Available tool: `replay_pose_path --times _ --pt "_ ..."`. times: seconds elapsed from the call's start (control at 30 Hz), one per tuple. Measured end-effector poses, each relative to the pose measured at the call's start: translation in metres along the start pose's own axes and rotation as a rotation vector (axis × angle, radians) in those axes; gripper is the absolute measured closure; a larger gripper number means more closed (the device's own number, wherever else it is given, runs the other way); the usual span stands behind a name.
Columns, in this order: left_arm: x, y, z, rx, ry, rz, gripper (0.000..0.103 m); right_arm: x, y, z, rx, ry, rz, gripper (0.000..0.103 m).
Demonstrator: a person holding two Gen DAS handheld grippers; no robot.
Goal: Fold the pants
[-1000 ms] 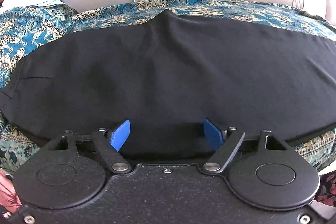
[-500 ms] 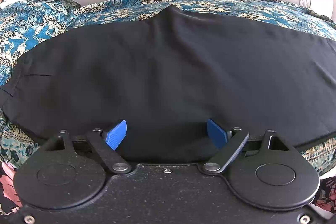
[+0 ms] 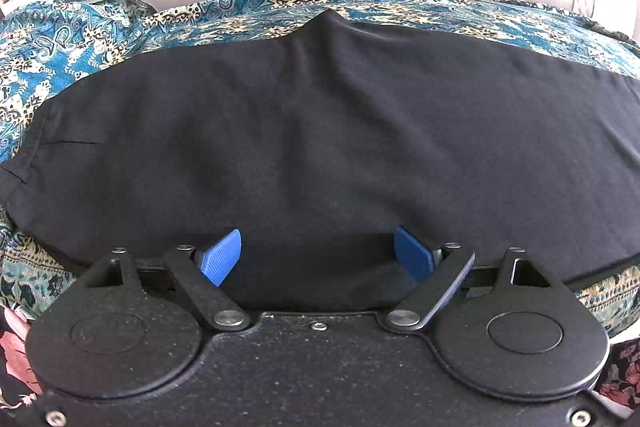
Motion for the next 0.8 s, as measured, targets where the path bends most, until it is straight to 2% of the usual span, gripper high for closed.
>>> replay_pose_path --times 0.1,0.17,0.23,0.3,0.37,0.43,0.53,0.63,0.7,0.8 --pt "0.000 0.002 0.000 -0.005 -0.002 -0.002 0.021 0.012 0.004 0.004 -0.015 0.037 -0.007 0.089" --pt "0.000 0.004 0.000 -0.009 -0.006 -0.007 0.028 0.031 0.009 0.005 -0.024 0.085 -0.001 0.093" --pt "0.000 0.008 -0.001 -0.013 -0.011 -0.014 0.034 0.059 0.015 0.001 -0.022 0.138 0.045 0.093" --pt "0.000 0.012 -0.002 -0.019 -0.013 -0.017 0.040 0.104 0.025 -0.015 -0.004 0.238 0.114 0.094" --pt "0.003 0.017 -0.004 -0.026 -0.004 -0.015 0.046 0.150 0.037 -0.043 0.030 0.344 0.197 0.094" --pt "0.010 0.022 -0.006 -0.034 0.017 -0.013 0.046 0.198 0.056 -0.088 0.088 0.475 0.306 0.094" --pt "0.027 0.031 -0.010 -0.050 0.056 0.001 0.047 0.251 0.104 -0.173 0.179 0.716 0.507 0.094" --pt "0.049 0.039 -0.015 -0.061 0.103 0.026 0.047 0.267 0.153 -0.245 0.265 0.897 0.690 0.093" --pt "0.063 0.043 -0.019 -0.063 0.135 0.037 0.048 0.266 0.177 -0.276 0.291 0.968 0.759 0.093" --pt "0.080 0.046 -0.028 -0.061 0.181 0.043 0.049 0.262 0.206 -0.304 0.265 1.060 0.815 0.092"
Point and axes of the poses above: each gripper's, at about its wrist camera, not at the fingertips, and y roughly against the way its jaws point, x to its left, z to its top, the point moved 2 cm from there along -y, roughly the way its jaws point, and after that the axes turned 8 degrees about -y, right-handed, at the moved point
